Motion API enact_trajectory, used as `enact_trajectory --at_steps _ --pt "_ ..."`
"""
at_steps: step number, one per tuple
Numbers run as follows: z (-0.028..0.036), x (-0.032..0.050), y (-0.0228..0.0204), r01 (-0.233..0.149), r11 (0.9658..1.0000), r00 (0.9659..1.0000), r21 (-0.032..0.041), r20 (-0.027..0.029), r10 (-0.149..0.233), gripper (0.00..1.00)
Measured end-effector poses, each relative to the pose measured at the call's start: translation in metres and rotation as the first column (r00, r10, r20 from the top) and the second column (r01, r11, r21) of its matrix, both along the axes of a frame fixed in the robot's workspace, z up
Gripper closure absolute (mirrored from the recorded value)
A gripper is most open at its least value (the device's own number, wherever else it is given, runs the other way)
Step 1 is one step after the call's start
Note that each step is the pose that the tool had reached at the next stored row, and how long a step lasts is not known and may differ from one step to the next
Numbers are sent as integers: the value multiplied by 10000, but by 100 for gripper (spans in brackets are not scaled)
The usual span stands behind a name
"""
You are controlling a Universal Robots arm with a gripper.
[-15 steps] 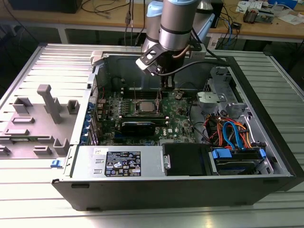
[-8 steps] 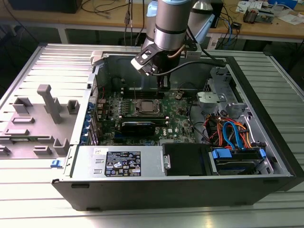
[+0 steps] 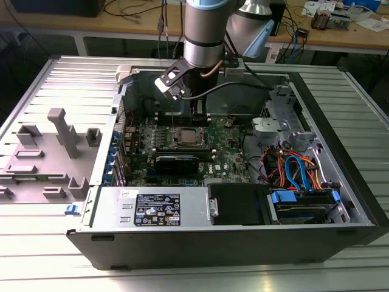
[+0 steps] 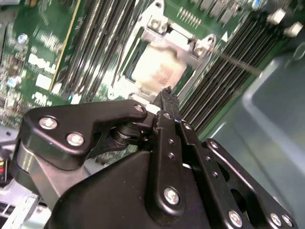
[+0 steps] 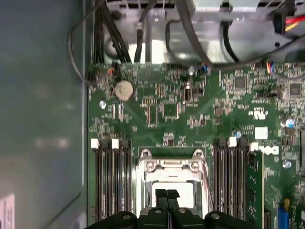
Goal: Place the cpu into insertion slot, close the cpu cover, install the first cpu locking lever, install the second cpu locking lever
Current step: 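Close the cpu cover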
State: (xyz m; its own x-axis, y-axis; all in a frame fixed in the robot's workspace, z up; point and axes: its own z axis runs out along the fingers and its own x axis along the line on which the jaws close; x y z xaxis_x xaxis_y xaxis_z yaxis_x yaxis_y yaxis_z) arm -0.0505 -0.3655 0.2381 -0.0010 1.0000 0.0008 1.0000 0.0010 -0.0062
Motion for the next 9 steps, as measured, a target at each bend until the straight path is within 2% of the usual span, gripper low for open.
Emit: enact_trajectory --at_steps 1,2,5,9 --pt "-38 -44 0 -43 10000 10000 2 1 43 89" --pt "-63 -50 -1 -160 9999 9999 2 1 160 89" --pt "-106 -68 -4 -406 9992 9992 1 1 406 89" --pt "-151 -143 -5 -427 9991 9991 0 30 427 89"
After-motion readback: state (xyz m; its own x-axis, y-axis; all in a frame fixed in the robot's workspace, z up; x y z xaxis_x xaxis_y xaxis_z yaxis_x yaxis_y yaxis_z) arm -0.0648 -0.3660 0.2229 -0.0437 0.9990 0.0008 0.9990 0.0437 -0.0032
